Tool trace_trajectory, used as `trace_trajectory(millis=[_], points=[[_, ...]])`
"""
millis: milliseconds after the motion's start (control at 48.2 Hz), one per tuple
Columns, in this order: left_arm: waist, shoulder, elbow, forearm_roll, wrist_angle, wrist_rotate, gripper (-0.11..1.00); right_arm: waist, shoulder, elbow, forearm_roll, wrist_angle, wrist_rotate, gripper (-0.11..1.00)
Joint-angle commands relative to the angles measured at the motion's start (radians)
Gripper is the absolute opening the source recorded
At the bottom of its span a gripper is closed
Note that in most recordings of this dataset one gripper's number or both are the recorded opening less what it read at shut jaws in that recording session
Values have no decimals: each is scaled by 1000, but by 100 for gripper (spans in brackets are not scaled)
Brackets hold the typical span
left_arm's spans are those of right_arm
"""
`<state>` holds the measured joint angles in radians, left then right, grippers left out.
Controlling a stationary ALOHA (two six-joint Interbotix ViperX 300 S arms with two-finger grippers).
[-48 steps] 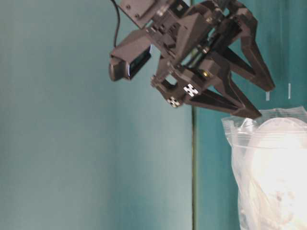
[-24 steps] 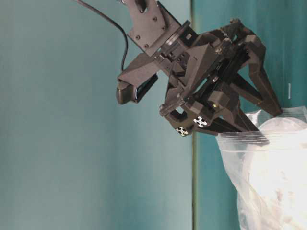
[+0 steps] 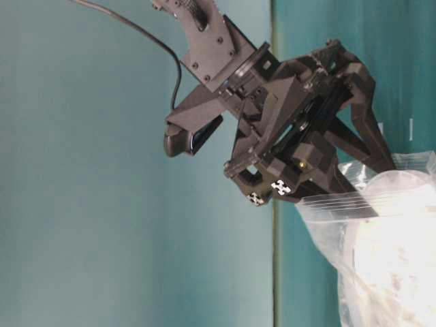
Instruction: Take out the reel from the clear zip bag.
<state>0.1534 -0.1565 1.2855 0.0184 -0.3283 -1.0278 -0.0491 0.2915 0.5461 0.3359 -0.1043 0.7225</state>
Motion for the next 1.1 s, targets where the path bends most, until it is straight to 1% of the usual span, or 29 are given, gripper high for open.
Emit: trace_trajectory(millis=[0, 270, 373, 456, 539, 602, 622, 726, 830, 871, 1079], points=[[-3, 9, -14, 3, -3, 0, -1, 2, -5, -20, 2, -9, 8, 87], [-3, 12, -20, 3, -3, 0, -1, 2, -5, -20, 2, -9, 8, 86], [-3, 14, -20, 3, -3, 0, -1, 2, -5, -20, 2, -6, 9, 83], [-3, 12, -20, 3, -3, 0, -1, 0, -5, -20, 5, -6, 9, 75], [-3, 14, -20, 3, -3, 0, -1, -2, -5, -20, 5, -5, 12, 62], [-3, 14, -20, 3, -3, 0, -1, -5, -5, -18, 8, -5, 14, 50], [-3, 12, -21, 3, -3, 0, -1, -6, -5, -17, 9, -3, 14, 44], [-3, 14, -20, 3, -3, 0, -1, -14, -5, -11, 40, -3, 14, 21], [-5, 12, -20, 3, -3, 0, -1, -20, -12, 5, 69, -8, 14, 5], [-3, 14, -20, 3, -3, 0, -1, -20, -14, 12, 77, -9, 14, 2], [-5, 14, -18, 3, -3, 0, -1, -15, -25, 46, 92, -9, 14, 2]])
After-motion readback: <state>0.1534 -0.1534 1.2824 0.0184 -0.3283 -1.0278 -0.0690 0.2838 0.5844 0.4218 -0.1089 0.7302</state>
